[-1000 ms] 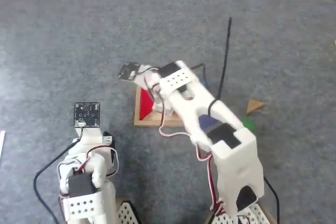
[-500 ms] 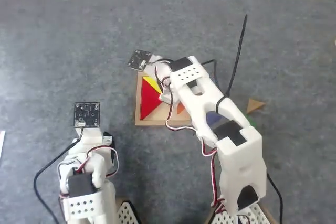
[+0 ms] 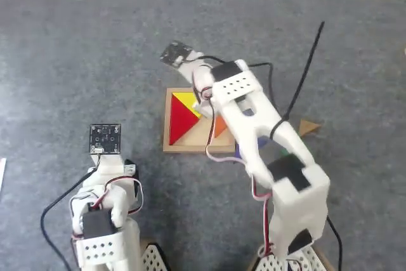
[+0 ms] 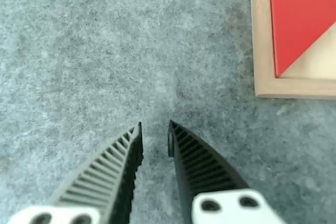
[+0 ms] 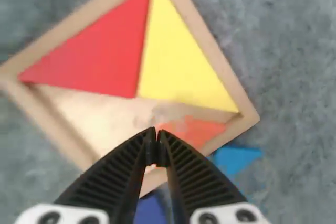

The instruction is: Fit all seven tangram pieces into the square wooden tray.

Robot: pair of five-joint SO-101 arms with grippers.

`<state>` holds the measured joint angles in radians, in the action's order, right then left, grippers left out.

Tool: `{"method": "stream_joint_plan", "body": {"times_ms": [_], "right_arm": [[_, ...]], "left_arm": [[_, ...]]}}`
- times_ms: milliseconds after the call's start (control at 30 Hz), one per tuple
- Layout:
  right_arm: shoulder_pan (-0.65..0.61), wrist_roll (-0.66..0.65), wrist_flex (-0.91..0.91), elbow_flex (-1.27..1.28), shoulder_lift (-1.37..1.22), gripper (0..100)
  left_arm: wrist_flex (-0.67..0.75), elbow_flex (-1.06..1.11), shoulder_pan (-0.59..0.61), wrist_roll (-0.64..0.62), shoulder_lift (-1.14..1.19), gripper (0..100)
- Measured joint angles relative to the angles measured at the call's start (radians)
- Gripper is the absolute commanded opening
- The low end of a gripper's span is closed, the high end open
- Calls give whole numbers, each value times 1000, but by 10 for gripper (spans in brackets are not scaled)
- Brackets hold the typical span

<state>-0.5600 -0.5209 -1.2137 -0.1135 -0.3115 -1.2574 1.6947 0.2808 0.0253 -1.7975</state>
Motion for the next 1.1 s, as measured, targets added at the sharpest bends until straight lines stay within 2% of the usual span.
{"method": "stream_joint_plan", "body": {"times_ms": [100, 200, 367, 533, 600, 667, 767, 833, 900, 967, 1033, 1100], "right_arm": [[-11, 38, -71, 0, 97, 20], [5, 98, -64, 14, 203, 20], [94, 132, 130, 150, 361, 20], [233, 137, 416, 276, 399, 49], [315, 137, 494, 281, 376, 135], [365, 141, 502, 267, 322, 273], [370, 190, 382, 180, 196, 530], [367, 212, 241, 86, 157, 625], [370, 206, 98, -6, 157, 623], [362, 216, 26, -46, 173, 580], [347, 227, 5, -44, 212, 490], [331, 230, 5, -8, 295, 331]], "left_arm": [[0, 0, 0, 0, 0, 81], [0, 0, 0, 0, 0, 81], [0, 0, 0, 0, 0, 81], [0, 0, 0, 0, 0, 81], [0, 0, 0, 0, 0, 81], [0, 0, 0, 0, 0, 81], [0, 0, 0, 0, 0, 81], [0, 0, 0, 0, 0, 81], [0, 0, 0, 0, 0, 81], [0, 0, 0, 0, 0, 81], [0, 0, 0, 0, 0, 81], [0, 0, 0, 0, 0, 81]]}}
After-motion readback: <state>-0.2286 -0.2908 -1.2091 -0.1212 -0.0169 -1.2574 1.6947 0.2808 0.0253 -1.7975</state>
